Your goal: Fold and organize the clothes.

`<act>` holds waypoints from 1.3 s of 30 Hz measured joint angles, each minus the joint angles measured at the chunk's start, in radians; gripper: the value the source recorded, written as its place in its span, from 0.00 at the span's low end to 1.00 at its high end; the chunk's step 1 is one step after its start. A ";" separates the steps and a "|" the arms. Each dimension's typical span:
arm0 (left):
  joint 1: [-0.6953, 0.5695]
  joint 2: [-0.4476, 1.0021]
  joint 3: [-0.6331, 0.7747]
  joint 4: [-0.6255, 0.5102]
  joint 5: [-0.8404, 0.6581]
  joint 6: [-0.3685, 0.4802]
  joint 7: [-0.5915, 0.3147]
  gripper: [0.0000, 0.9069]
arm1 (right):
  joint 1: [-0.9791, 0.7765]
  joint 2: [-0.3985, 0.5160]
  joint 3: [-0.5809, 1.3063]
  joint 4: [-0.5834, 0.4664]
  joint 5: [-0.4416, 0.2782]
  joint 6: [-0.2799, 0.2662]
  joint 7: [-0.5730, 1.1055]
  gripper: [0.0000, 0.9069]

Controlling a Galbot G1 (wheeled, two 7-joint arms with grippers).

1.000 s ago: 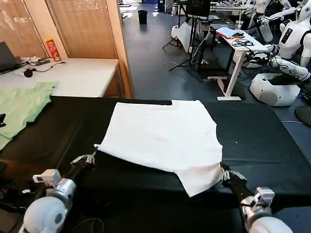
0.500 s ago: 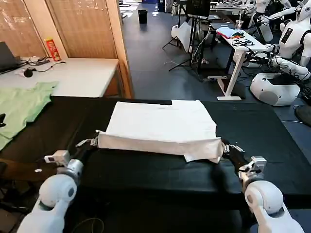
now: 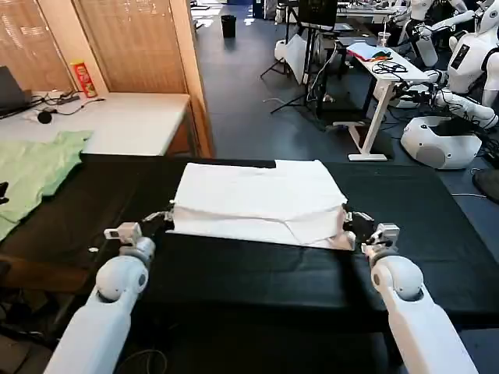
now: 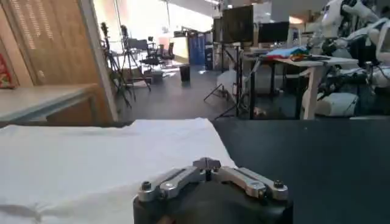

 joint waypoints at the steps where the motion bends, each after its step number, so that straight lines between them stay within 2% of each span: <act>1: -0.009 0.000 0.001 0.010 0.003 -0.002 0.000 0.97 | 0.004 0.000 -0.001 -0.004 0.008 -0.011 0.004 0.97; 4: -0.020 -0.001 0.004 0.024 0.014 -0.004 -0.003 0.97 | 0.002 -0.009 0.003 0.007 0.031 -0.069 0.007 0.97; 8: -0.017 0.006 0.004 0.023 0.018 0.000 0.001 0.97 | -0.037 -0.034 0.028 0.068 0.062 -0.115 0.008 0.97; 14: -0.001 0.027 -0.016 0.011 0.000 0.009 0.005 0.97 | -0.190 -0.095 0.090 0.230 0.072 -0.142 0.007 0.97; 18: 0.029 0.045 -0.026 -0.024 -0.058 0.035 0.012 0.97 | -0.304 -0.104 0.134 0.319 0.063 -0.150 0.011 0.97; 26: 0.130 0.051 -0.045 -0.073 -0.098 0.042 0.045 0.97 | -0.400 -0.093 0.154 0.361 0.039 -0.151 0.010 0.97; 28: 0.148 0.052 -0.051 -0.074 -0.105 0.043 0.054 0.97 | -0.403 -0.091 0.150 0.365 0.031 -0.151 0.010 0.86; 29: 0.153 0.052 -0.053 -0.075 -0.106 0.043 0.057 0.97 | -0.404 -0.090 0.147 0.364 0.024 -0.151 0.010 0.86; 32: 0.165 0.053 -0.057 -0.072 -0.100 0.043 0.059 0.75 | -0.404 -0.086 0.140 0.359 0.008 -0.151 0.008 0.80; 33: 0.167 0.052 -0.058 -0.069 -0.096 0.043 0.058 0.62 | -0.403 -0.084 0.138 0.356 0.004 -0.151 0.008 0.73; 34: 0.169 0.052 -0.059 -0.066 -0.095 0.044 0.057 0.40 | -0.402 -0.082 0.136 0.352 0.003 -0.150 0.007 0.67; 35: 0.171 0.051 -0.059 -0.064 -0.094 0.044 0.057 0.26 | -0.400 -0.080 0.134 0.347 0.001 -0.150 0.007 0.61; 36: 0.173 0.051 -0.059 -0.063 -0.094 0.044 0.056 0.16 | -0.398 -0.078 0.133 0.342 -0.002 -0.149 0.006 0.55; 37: 0.174 0.051 -0.060 -0.062 -0.091 0.044 0.054 0.08 | -0.396 -0.075 0.132 0.337 -0.004 -0.149 0.005 0.35; 39: 0.176 0.051 -0.061 -0.058 -0.085 0.044 0.053 0.00 | -0.395 -0.072 0.131 0.334 -0.004 -0.148 0.003 0.16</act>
